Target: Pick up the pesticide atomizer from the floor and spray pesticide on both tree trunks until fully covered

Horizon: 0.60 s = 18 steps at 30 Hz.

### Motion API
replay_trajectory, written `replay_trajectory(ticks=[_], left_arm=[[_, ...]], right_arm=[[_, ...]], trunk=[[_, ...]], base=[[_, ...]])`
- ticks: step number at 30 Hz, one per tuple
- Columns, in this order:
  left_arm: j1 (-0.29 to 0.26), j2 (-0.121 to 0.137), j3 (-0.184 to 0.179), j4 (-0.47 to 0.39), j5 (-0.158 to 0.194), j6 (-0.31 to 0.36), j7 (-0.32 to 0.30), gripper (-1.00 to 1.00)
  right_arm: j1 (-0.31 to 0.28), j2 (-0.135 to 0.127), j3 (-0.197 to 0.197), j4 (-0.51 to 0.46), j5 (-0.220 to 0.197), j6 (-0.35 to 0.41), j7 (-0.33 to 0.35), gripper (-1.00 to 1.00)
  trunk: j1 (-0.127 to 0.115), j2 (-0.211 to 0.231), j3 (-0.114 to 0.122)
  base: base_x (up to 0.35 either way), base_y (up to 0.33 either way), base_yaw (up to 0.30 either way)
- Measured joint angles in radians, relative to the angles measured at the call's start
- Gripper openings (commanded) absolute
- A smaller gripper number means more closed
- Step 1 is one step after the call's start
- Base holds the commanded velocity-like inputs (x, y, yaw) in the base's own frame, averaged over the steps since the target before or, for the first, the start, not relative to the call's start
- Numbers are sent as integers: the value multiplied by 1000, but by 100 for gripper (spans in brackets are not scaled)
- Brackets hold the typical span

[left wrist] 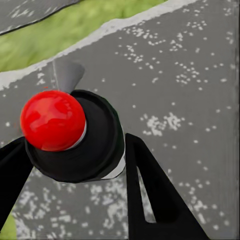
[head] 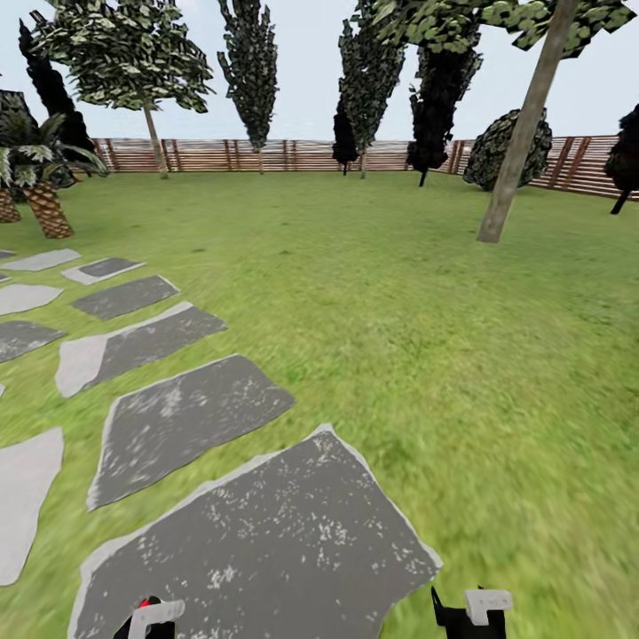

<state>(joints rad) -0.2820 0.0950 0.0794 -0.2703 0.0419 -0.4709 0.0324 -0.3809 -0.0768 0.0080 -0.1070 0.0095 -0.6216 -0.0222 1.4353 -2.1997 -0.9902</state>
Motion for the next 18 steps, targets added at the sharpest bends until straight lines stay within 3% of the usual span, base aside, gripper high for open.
replay_trajectory(ticks=[13,18], left_arm=[[0,0,0,0,0,0,0,-100],[0,0,0,0,0,0,0,-100]], right_arm=[[0,0,0,0,0,0,0,100],[0,0,0,0,0,0,1,100]], trunk=[[0,0,0],[0,0,0]], base=[[339,0,-287],[339,0,-178]])
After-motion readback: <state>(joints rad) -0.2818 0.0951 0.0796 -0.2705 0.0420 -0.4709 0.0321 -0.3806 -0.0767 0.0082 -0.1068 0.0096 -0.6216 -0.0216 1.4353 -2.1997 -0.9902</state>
